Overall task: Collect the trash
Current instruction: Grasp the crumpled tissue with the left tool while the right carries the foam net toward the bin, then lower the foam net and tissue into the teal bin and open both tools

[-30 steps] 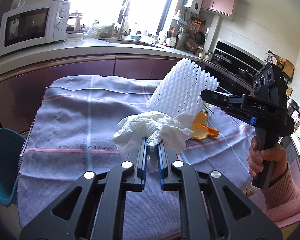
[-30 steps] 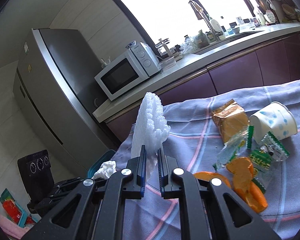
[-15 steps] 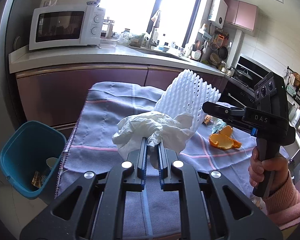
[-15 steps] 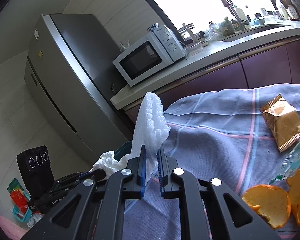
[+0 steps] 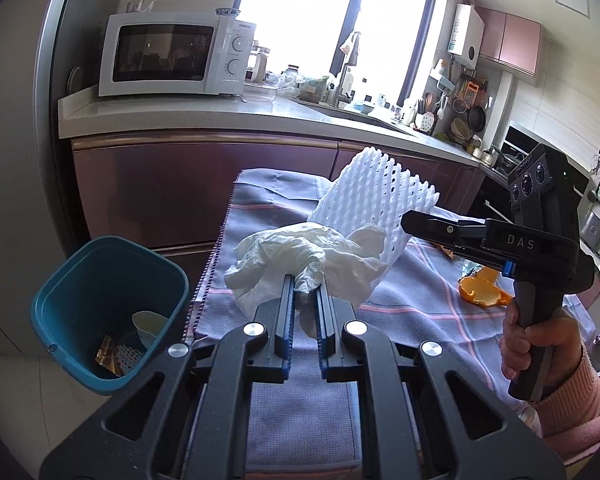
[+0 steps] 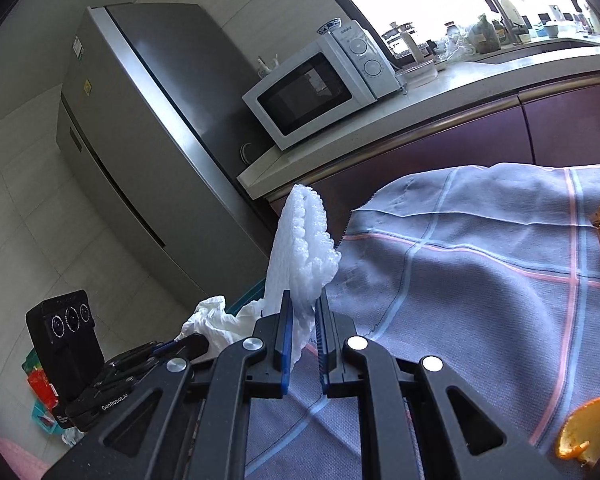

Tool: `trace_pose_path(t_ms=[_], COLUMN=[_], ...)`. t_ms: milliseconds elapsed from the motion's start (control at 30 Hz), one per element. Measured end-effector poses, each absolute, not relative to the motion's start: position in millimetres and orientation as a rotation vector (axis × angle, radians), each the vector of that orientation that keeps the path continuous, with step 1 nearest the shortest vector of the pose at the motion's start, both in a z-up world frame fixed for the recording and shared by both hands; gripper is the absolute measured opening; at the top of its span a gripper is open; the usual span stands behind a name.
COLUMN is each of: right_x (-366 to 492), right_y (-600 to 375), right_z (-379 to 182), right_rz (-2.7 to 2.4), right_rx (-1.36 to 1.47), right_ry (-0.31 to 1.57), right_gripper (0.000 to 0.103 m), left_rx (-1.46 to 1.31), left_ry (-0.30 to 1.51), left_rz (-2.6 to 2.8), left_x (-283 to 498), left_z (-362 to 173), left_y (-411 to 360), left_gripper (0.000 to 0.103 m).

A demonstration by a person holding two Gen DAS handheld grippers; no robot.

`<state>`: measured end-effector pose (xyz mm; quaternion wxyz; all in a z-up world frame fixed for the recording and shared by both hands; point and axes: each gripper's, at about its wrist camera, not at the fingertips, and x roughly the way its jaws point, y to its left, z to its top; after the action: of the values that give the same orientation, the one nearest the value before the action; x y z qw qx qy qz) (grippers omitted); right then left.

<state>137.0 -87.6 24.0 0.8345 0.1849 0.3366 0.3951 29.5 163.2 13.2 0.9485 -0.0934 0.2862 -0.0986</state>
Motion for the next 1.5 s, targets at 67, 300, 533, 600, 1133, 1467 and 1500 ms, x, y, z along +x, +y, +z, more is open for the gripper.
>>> trace_pose_path(t_ms=[67,300,533,600,1133,1467,1500], right_x=[140,149,158,162,185,194,195], right_y=[-79,-47,-16,-6,57,92,94], right_z=[24,23,22,22,-1,-9,-10], right_rz=[0.847,0.892,0.933,0.944,0.969,0.973,0.974], right_rx=[0.383,0.359,0.333,0.321,0.267,0.219,0.214], right_ry=[0.718,0.736,0.765,0.774,0.862,0.918,0.924], right_gripper=[0.010,0.010,0.010,0.010,0.010,0.010,0.010], left_rx=[-0.193,-0.209,-0.229,-0.232,-0.241,-0.255,-0.260], left_ry=[0.580,0.578,0.576,0.578,0.615,0.646,0.652], left_rz=[-0.187,-0.135,-0.074,-0.059,0.039,0.091,0.094], left_x=[28,25,25,26,46,54,56], left_z=[13,10,4,2,-19,-37,-40], left_y=[169,192,221,229,272,289,291], left_gripper=[0.010,0.010,0.010,0.010,0.011,0.011,0.011])
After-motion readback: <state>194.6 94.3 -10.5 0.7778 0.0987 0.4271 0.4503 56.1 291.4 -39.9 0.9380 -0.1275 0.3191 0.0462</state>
